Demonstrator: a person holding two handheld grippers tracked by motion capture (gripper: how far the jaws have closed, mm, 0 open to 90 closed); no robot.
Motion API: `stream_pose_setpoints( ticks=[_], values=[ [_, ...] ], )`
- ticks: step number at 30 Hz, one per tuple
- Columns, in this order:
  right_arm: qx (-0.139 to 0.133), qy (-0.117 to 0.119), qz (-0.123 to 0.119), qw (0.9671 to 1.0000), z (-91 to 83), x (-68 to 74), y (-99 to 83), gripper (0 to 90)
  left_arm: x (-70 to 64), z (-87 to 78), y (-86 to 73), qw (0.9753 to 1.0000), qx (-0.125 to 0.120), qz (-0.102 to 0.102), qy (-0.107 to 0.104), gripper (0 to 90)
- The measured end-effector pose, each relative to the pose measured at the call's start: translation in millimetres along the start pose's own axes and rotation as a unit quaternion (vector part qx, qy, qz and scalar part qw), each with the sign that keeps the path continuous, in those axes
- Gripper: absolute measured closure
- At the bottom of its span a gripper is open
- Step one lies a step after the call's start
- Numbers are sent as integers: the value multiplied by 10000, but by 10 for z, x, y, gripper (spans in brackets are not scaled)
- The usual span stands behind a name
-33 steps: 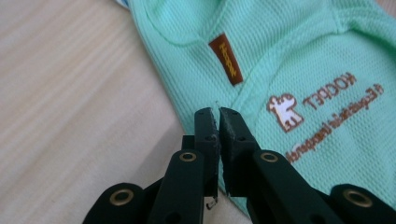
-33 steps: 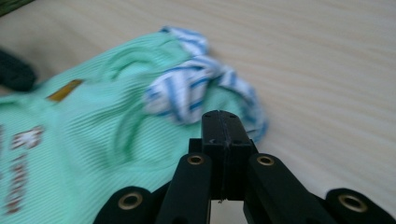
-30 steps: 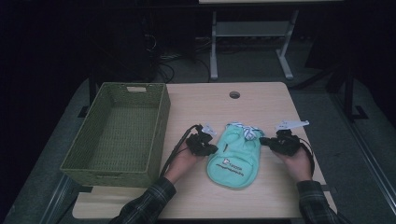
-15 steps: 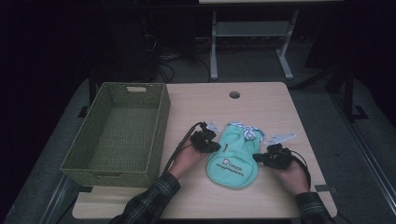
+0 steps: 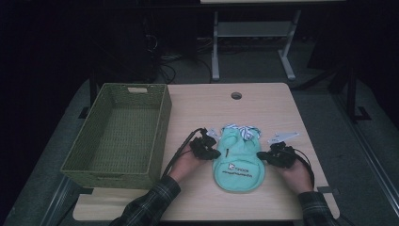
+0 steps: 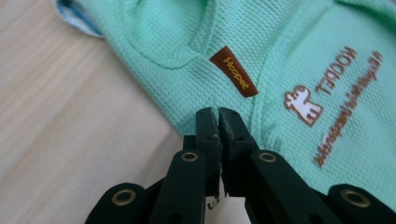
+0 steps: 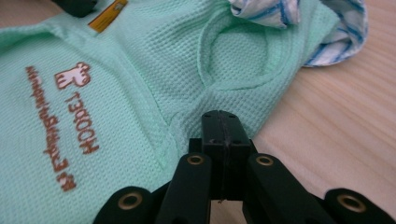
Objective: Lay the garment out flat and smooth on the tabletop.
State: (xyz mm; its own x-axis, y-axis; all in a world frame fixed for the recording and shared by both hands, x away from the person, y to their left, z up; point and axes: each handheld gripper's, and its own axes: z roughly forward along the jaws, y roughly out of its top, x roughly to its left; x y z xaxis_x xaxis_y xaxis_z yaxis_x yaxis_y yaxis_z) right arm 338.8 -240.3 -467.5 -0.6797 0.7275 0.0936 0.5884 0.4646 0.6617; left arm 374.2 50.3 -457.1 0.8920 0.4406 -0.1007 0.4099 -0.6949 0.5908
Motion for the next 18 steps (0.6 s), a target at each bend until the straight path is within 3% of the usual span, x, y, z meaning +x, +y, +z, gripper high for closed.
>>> stream_pose_setpoints(
  ticks=[6, 9, 18],
  values=[
    [-25, 90, -47, 9999, 34, 26, 26, 898, -82, -71, -88, 9999, 105, 125, 5, 872],
    [-4, 148, -130, 9998, 39, 56, 29, 898, -126, -102, -136, 10000, 79, 41, -1, 872],
    [67, 357, -320, 9988, 46, 214, 29, 897, -237, -195, -256, 9997, 180, 134, -27, 872]
  ],
)
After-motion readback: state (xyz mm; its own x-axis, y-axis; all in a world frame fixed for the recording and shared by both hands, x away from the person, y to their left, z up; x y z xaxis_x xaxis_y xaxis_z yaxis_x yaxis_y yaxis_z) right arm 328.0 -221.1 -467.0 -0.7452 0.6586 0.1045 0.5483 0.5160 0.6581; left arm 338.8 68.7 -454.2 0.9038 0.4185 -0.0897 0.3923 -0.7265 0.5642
